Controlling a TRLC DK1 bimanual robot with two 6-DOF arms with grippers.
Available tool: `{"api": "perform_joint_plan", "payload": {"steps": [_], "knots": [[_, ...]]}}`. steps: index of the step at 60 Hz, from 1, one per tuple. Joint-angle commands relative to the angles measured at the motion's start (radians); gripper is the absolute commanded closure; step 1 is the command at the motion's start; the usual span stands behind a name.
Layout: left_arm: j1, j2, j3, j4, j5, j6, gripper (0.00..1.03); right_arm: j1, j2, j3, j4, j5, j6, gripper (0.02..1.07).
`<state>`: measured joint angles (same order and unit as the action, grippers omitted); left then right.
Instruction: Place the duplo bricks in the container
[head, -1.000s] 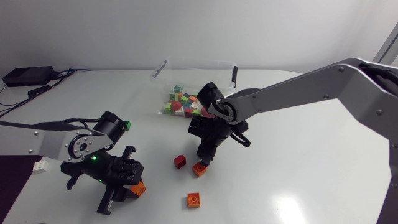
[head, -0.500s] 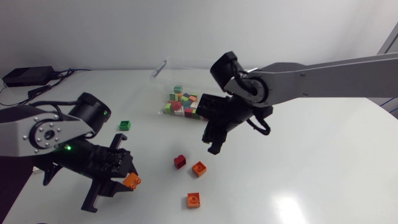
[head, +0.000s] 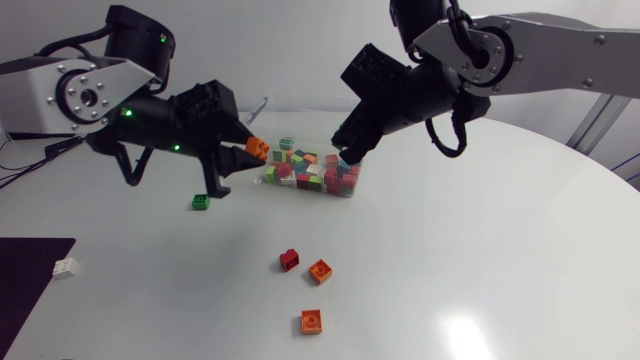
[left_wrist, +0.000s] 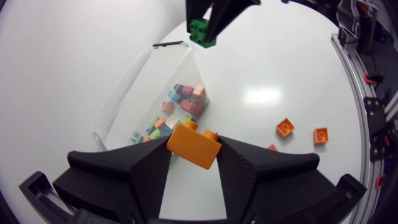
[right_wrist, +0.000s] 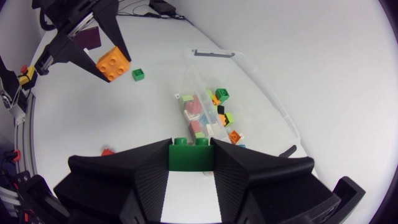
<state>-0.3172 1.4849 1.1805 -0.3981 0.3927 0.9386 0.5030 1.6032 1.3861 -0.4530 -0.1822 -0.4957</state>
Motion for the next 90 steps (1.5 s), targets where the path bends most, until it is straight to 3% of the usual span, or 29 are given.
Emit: {"api": "perform_joint_plan", "payload": {"steps": [1, 13, 32, 34, 36, 38, 40, 42, 44, 56, 63, 67, 72, 82, 90], "knots": [[0.001, 0.089, 0.105, 0.053, 0.012, -0.129, 0.78, -0.02, 0.032, 0.034, 0.037, 0.003, 0.051, 0.79], [0.007, 0.258, 0.289, 0.159, 0.011, -0.264, 0.78, -0.07, 0.115, 0.116, 0.099, 0.001, 0.098, 0.78], [0.024, 0.531, 0.579, 0.183, -0.038, -0.382, 0.76, -0.113, 0.278, 0.218, 0.174, 0.006, 0.135, 0.78], [0.024, 0.551, 0.593, 0.193, -0.046, -0.397, 0.71, -0.121, 0.31, 0.241, 0.174, 0.012, 0.135, 0.77], [0.024, 0.58, 0.617, 0.206, -0.075, -0.416, 0.56, -0.126, 0.331, 0.255, 0.175, 0.021, 0.137, 0.74], [0.026, 0.6, 0.639, 0.209, -0.091, -0.432, 0.36, -0.129, 0.357, 0.274, 0.175, 0.033, 0.137, 0.6], [0.029, 0.617, 0.657, 0.209, -0.103, -0.445, 0.15, -0.132, 0.382, 0.292, 0.172, 0.046, 0.135, 0.34], [0.03, 0.618, 0.657, 0.219, -0.126, -0.446, 0.07, -0.133, 0.393, 0.298, 0.171, 0.055, 0.135, 0.14], [0.033, 0.617, 0.651, 0.232, -0.133, -0.449, 0.06, -0.133, 0.397, 0.3, 0.171, 0.058, 0.132, 0.07], [0.093, 0.469, 0.531, 0.249, -0.144, -0.474, 0.05, -0.13, 0.287, 0.209, 0.174, 0.059, 0.123, 0.07], [0.165, 0.304, 0.392, 0.265, -0.138, -0.477, 0.05, -0.113, 0.159, 0.117, 0.175, 0.058, 0.105, 0.07], [0.211, 0.187, 0.281, 0.265, -0.074, -0.455, 0.06, -0.096, 0.092, 0.065, 0.174, 0.053, 0.089, 0.07], [0.248, 0.109, 0.194, 0.235, -0.058, -0.417, 0.06, -0.067, 0.018, 0.007, 0.154, 0.052, 0.077, 0.07], [0.322, 0.04, 0.05, 0.183, -0.061, -0.385, 0.06, 0.016, -0.108, -0.131, 0.125, 0.066, 0.085, 0.07], [0.326, 0.057, -0.038, 0.156, -0.107, -0.402, 0.06, 0.08, -0.154, -0.222, 0.108, 0.067, 0.128, 0.07]]}}
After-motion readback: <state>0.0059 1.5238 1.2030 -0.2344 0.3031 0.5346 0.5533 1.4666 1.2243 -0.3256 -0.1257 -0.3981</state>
